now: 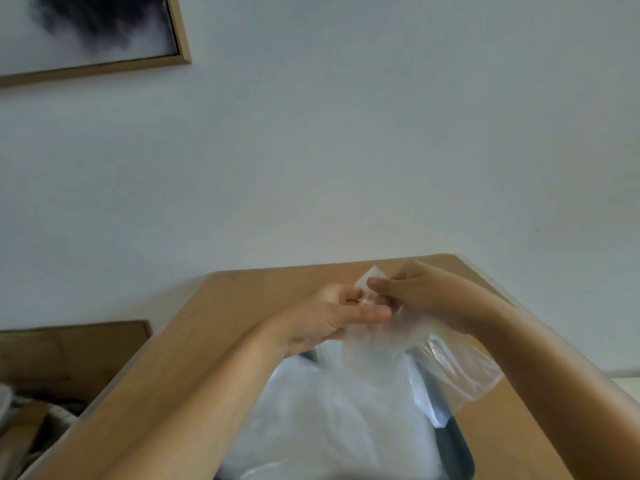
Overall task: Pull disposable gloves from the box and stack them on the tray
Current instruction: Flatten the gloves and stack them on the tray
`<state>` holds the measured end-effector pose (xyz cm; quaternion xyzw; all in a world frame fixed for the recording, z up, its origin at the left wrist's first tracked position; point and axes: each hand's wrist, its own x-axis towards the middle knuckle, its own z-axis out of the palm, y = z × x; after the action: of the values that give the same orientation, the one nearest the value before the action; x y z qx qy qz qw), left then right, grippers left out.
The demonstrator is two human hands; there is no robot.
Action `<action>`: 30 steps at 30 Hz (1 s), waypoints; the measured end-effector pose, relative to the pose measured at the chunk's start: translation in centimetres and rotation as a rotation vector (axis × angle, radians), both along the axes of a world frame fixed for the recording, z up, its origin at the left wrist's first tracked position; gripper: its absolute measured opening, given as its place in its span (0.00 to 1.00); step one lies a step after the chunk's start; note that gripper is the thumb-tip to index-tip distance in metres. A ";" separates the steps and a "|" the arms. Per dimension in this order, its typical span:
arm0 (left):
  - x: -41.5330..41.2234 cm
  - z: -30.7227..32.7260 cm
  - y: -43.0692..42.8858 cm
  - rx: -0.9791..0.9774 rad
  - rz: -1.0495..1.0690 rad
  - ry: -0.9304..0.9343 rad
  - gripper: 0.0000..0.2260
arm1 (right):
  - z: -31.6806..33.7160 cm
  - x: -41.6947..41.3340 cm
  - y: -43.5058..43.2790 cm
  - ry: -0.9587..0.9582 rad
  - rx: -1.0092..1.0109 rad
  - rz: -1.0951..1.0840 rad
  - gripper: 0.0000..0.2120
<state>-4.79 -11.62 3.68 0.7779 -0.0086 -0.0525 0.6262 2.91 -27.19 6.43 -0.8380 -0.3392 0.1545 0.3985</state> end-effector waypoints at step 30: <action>-13.0 2.9 6.4 0.304 0.355 -0.236 0.23 | 3.3 -10.1 3.1 -0.475 -0.079 0.166 0.37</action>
<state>-17.75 -5.17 6.56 0.8530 0.0630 0.1487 0.4962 -7.18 -24.06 9.74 -0.8351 -0.4845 -0.0015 0.2606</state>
